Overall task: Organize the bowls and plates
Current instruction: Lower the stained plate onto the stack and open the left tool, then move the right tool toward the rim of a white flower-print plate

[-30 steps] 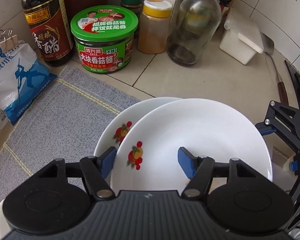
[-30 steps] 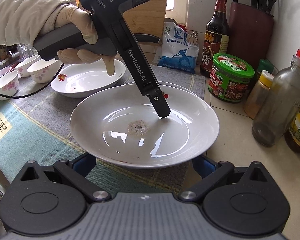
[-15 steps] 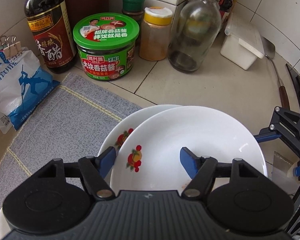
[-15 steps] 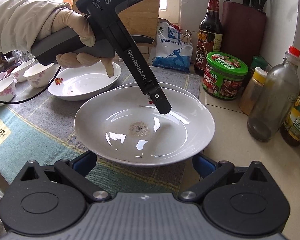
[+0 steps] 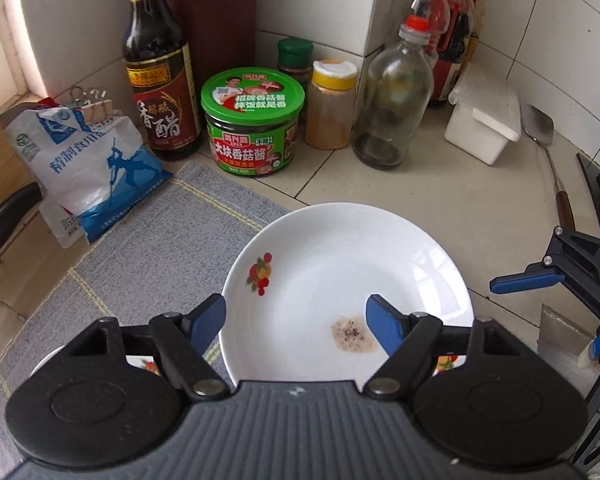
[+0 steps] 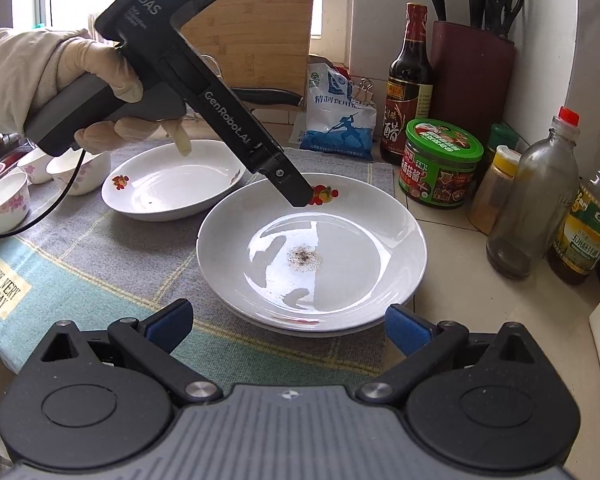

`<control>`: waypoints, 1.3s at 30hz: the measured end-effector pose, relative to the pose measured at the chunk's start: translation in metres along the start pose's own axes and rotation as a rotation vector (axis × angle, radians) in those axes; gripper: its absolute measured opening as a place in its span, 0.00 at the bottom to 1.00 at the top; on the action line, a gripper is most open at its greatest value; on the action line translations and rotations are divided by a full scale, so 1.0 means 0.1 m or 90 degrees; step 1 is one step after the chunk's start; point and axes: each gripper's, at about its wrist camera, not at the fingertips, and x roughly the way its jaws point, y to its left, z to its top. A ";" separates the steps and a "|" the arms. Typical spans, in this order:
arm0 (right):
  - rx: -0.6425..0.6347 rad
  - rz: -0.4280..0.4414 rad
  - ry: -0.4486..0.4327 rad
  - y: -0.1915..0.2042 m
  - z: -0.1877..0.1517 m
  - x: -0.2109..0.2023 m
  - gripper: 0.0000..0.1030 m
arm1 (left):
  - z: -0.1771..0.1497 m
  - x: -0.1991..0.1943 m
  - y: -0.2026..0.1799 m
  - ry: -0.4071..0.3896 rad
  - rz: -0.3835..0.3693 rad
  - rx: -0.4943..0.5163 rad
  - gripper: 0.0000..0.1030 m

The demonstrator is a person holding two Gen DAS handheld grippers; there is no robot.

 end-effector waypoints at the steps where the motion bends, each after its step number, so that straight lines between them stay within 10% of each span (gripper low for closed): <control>1: 0.001 -0.003 -0.003 0.04 0.00 -0.03 1.00 | -0.05 -0.10 -0.02 -0.015 0.008 -0.006 0.77; 9: 0.021 -0.031 -0.021 0.39 -0.01 -0.17 1.00 | -0.71 -0.82 -0.20 -0.131 0.127 -0.057 0.88; 17: 0.056 -0.052 -0.007 0.72 0.01 -0.08 1.00 | -1.54 -1.01 -0.24 -0.136 0.260 -0.116 0.89; 39: 0.055 -0.106 0.032 1.19 0.37 0.03 1.00 | -2.13 -0.63 0.15 -0.106 0.226 -0.218 0.89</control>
